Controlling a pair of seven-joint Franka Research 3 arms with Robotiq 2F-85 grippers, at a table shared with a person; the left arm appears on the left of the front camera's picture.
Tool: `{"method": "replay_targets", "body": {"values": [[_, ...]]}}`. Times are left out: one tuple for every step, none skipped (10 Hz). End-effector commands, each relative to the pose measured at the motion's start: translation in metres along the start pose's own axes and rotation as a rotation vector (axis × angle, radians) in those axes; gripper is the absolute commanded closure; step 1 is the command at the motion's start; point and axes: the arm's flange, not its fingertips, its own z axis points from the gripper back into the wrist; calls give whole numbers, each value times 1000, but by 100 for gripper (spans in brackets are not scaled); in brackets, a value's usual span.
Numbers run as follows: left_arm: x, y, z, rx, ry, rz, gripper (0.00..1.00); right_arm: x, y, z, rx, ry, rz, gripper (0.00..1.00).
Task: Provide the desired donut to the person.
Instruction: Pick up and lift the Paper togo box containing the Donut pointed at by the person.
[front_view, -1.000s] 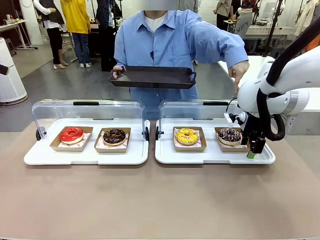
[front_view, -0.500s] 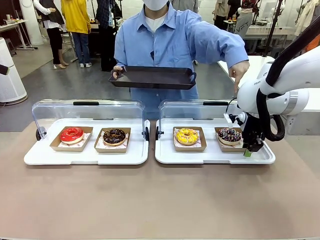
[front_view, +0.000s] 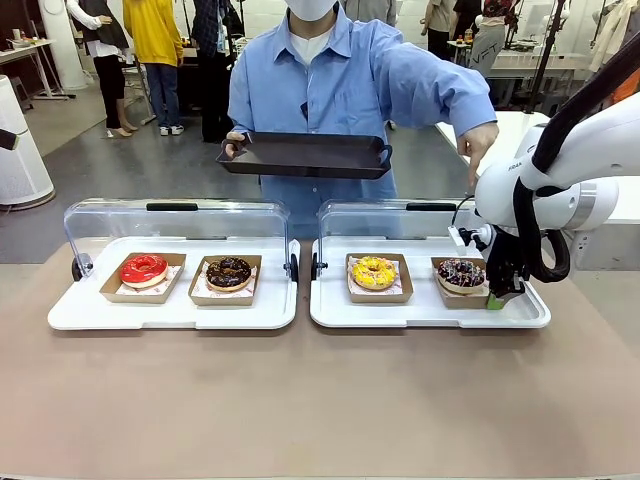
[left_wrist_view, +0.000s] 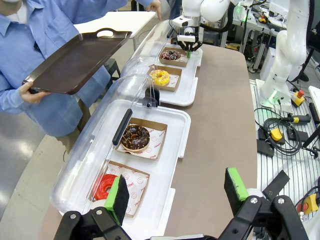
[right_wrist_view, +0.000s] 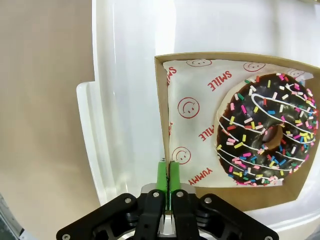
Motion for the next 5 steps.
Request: {"method": "replay_targets", "body": {"values": [[1,-1,1,0,-4,-2,0,-2,-5,-6,-3,10,13,100],[1,-1,1,0,-4,-2,0,-2,-5,-6,-3,11,14,100],[1,-1,1,0,-4,-2,0,-1,-3,-5,-3,17,12,100],[1,-1,1,0,-4,-2,0,5,3,1,12,39,7,100],[1,-1,1,0,-4,-2,0,13,13,13,47,66,-23,100]]}}
